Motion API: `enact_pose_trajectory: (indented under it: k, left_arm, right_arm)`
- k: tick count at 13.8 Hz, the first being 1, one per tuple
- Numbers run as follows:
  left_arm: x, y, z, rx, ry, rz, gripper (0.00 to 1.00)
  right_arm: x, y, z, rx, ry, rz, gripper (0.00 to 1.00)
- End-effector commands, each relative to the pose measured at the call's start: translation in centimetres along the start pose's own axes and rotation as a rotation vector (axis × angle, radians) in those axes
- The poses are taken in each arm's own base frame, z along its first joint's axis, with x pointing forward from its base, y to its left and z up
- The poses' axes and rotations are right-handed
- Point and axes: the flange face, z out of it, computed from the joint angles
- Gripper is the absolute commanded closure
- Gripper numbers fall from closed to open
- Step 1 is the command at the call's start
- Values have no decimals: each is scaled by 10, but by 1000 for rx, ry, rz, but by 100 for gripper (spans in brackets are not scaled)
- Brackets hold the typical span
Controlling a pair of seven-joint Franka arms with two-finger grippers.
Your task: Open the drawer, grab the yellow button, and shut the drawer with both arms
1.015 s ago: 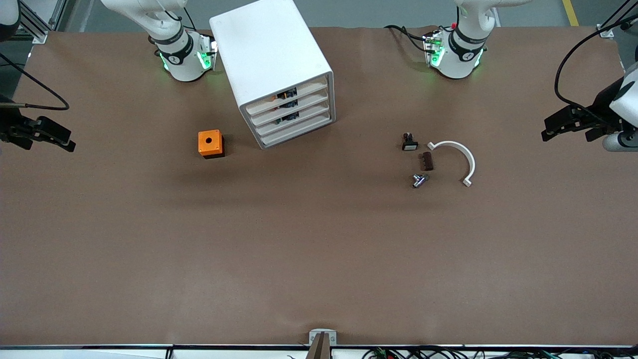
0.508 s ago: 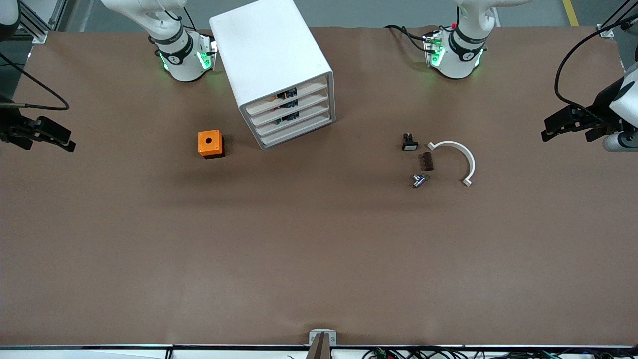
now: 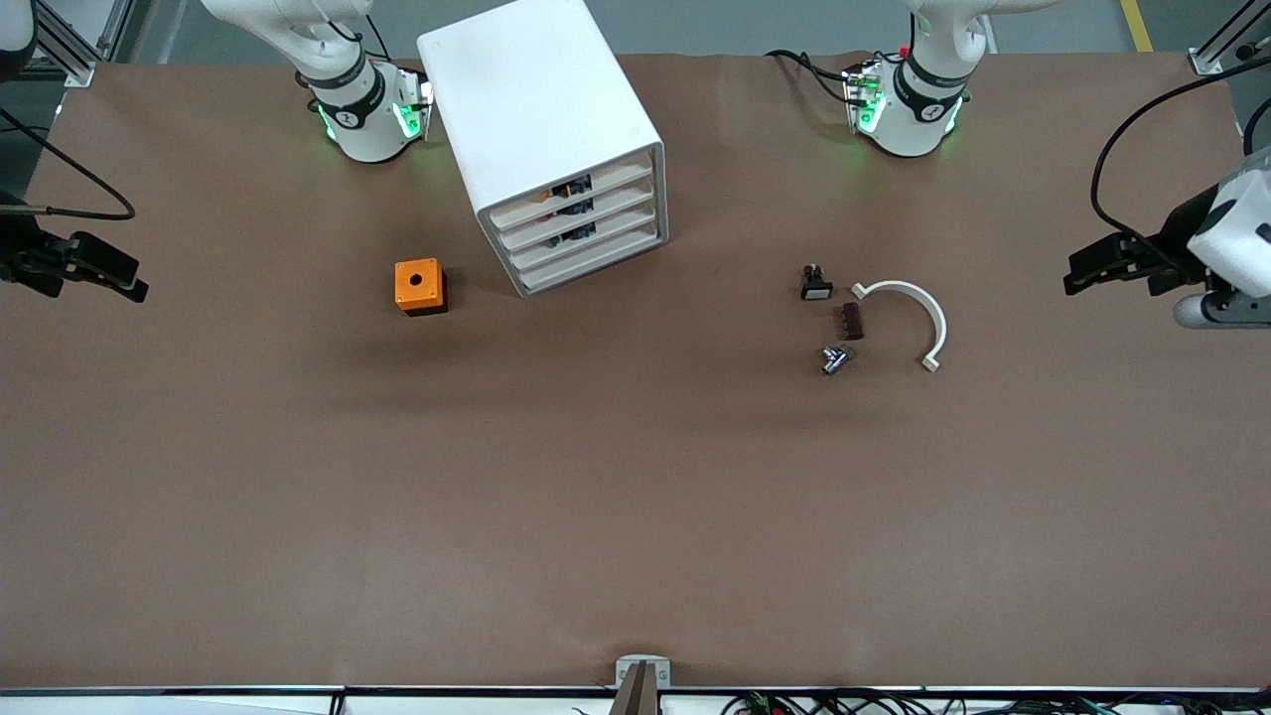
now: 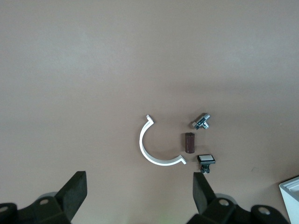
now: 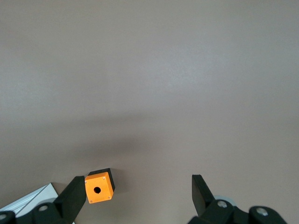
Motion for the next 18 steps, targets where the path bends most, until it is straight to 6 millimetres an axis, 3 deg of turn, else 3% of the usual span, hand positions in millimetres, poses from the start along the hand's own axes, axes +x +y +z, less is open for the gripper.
enact_pose_trajectory:
  k: [1, 5, 7, 11, 14, 18]
  left_arm:
    - [8, 3, 13, 13, -31, 15, 0]
    - [19, 21, 34, 10, -69, 40, 0]
    - [23, 51, 51, 19, -104, 20, 0]
    - [27, 127, 80, 32, -205, -180, 0]
    - [27, 182, 96, -18, -270, -412, 0]
    - [24, 233, 128, -40, -410, -734, 0]
  right_arm:
    - [-3, 23, 7, 60, -10, 14, 0]
    - [7, 52, 27, 64, -33, -79, 0]
    - [9, 58, 31, 65, -38, -72, 0]
    - [9, 56, 31, 65, -37, -75, 0]
    - [8, 46, 22, 53, -26, -73, 0]
    - [5, 30, 18, 46, -30, -45, 0]
